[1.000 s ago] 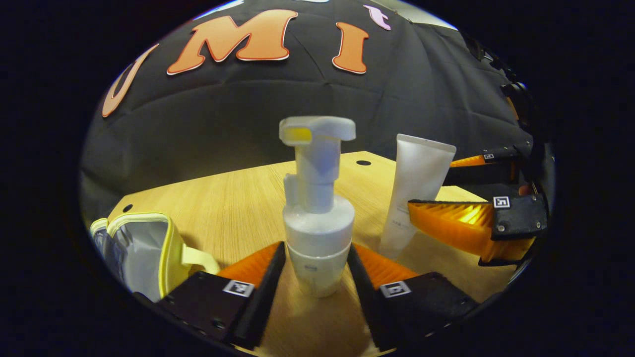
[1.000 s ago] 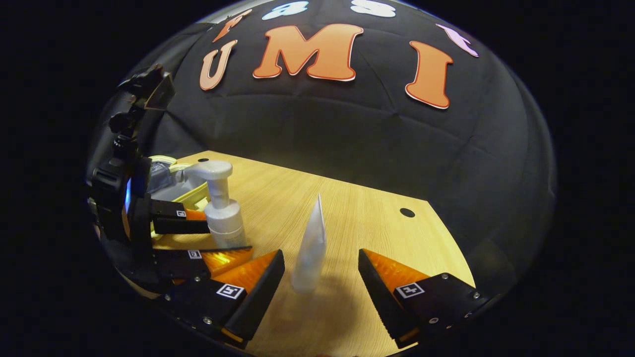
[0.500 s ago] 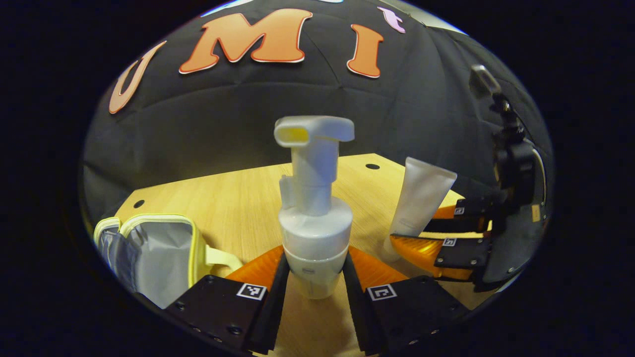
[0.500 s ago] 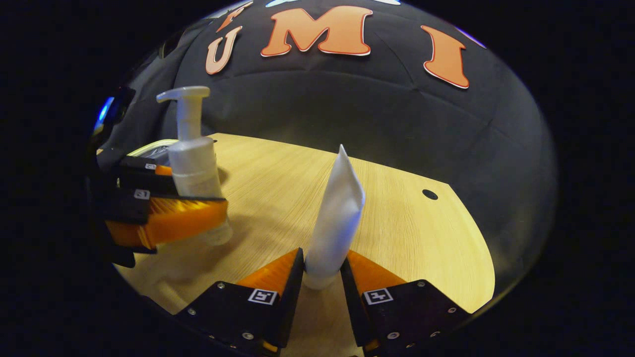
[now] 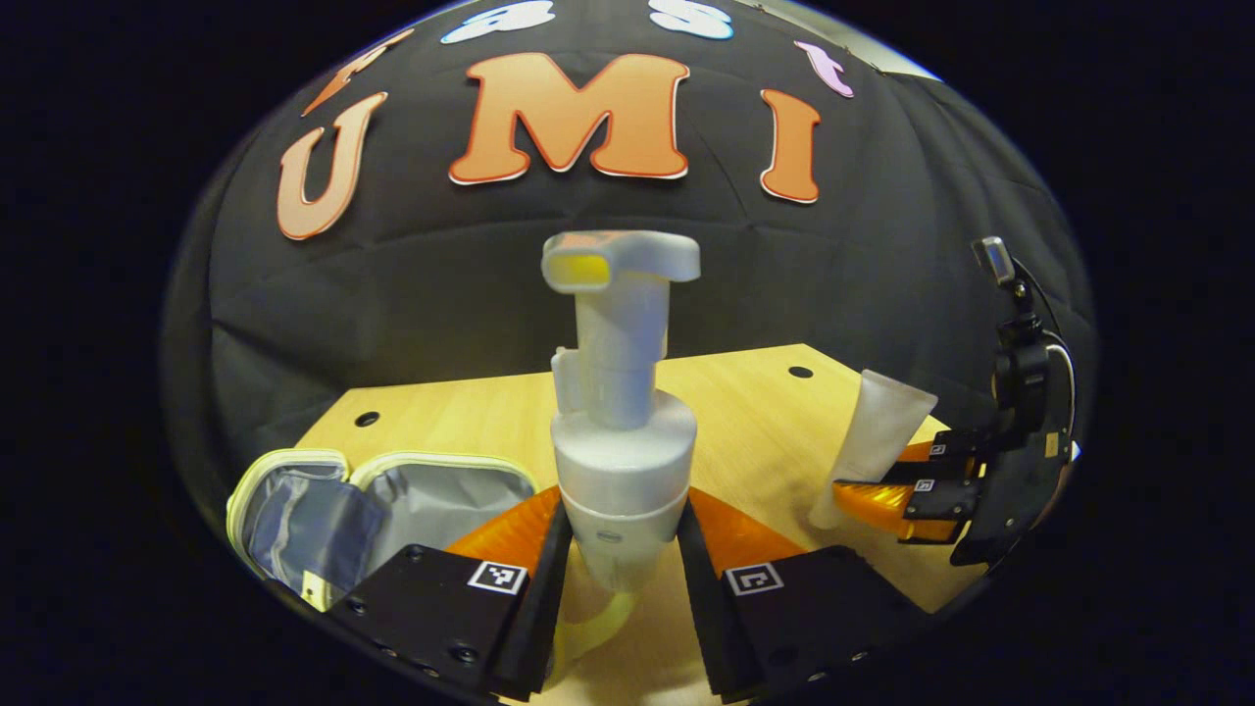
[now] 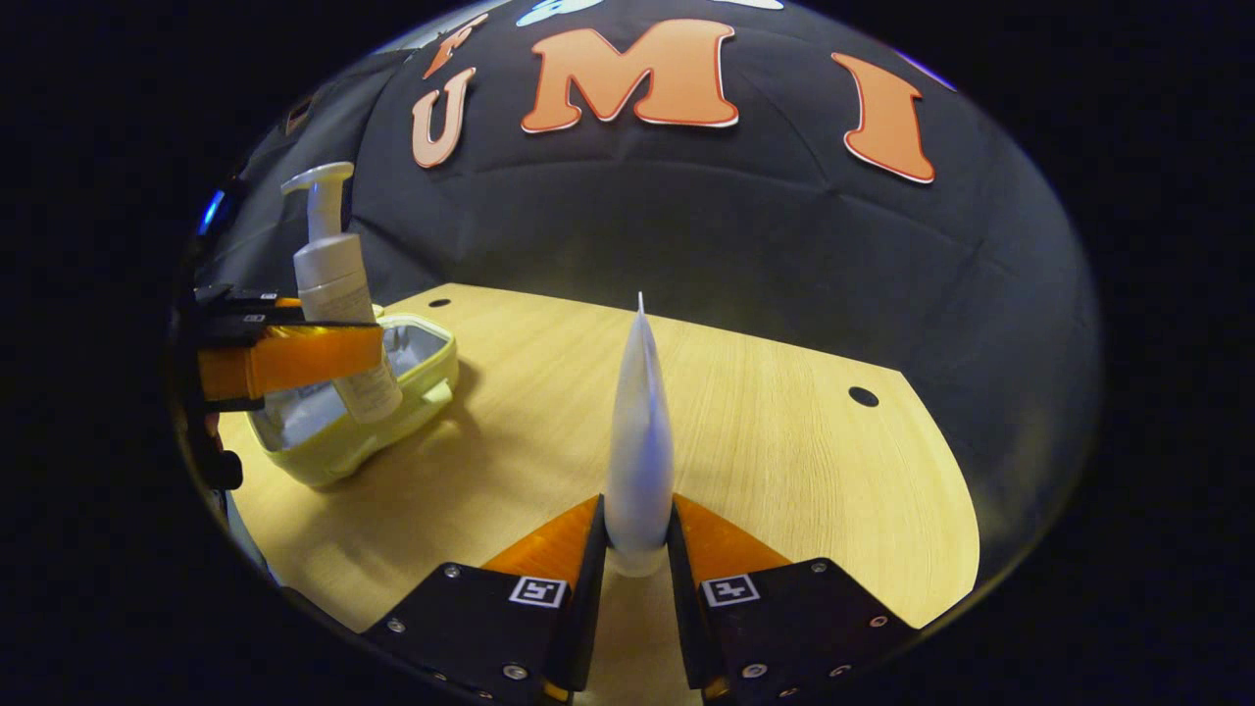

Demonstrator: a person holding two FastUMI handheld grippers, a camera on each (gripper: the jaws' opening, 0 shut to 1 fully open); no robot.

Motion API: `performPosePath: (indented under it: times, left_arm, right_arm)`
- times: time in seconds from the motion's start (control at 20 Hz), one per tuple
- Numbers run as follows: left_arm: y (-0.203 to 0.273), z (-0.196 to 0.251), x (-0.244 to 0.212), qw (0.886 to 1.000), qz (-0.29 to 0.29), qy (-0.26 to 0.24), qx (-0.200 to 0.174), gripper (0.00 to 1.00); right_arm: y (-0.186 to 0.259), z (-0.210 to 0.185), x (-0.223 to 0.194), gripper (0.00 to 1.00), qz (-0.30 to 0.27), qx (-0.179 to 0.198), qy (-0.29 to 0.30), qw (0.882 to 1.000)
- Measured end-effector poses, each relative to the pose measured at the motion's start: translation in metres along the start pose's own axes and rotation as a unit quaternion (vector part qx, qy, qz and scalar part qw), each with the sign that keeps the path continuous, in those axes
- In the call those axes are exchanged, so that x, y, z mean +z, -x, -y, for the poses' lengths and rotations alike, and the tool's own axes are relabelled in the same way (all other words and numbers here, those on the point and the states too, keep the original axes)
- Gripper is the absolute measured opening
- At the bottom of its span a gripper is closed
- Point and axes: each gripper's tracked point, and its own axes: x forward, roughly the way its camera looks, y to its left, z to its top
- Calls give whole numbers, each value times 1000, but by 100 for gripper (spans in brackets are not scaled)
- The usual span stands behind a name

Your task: First open the suitcase, pack the skin care products into it, and then close the suitcase.

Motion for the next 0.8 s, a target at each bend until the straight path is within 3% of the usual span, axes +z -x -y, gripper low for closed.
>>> performPosePath:
  times: [0.1, 0.15, 0.2, 0.3, 0.7, 0.75, 0.8]
  left_arm:
    - [16, -27, 5, 1000, 1, 7, 16, 59]
    - [23, -39, 7, 1000, 4, 9, 21, 59]
    - [30, -52, 9, 1000, 4, 10, 26, 59]
    - [41, -75, 14, 999, 5, 10, 32, 59]
    - [68, -144, 21, 1000, 4, -2, 23, 59]
    - [68, -151, 20, 1000, 2, -4, 21, 59]
    - [67, -156, 16, 1000, -3, -6, 19, 59]
  right_arm:
    - [10, -12, 23, 36, 14, 6, 1, 1000]
    - [14, -17, 34, 31, 21, 6, 1, 1000]
    - [18, -25, 44, 36, 29, 6, 0, 1000]
    - [25, -40, 60, 36, 37, 5, -4, 999]
    - [30, -112, 103, 36, 56, 4, -7, 998]
    - [28, -120, 107, 41, 58, 4, -8, 998]
    - [27, -127, 111, 36, 58, 4, -9, 998]
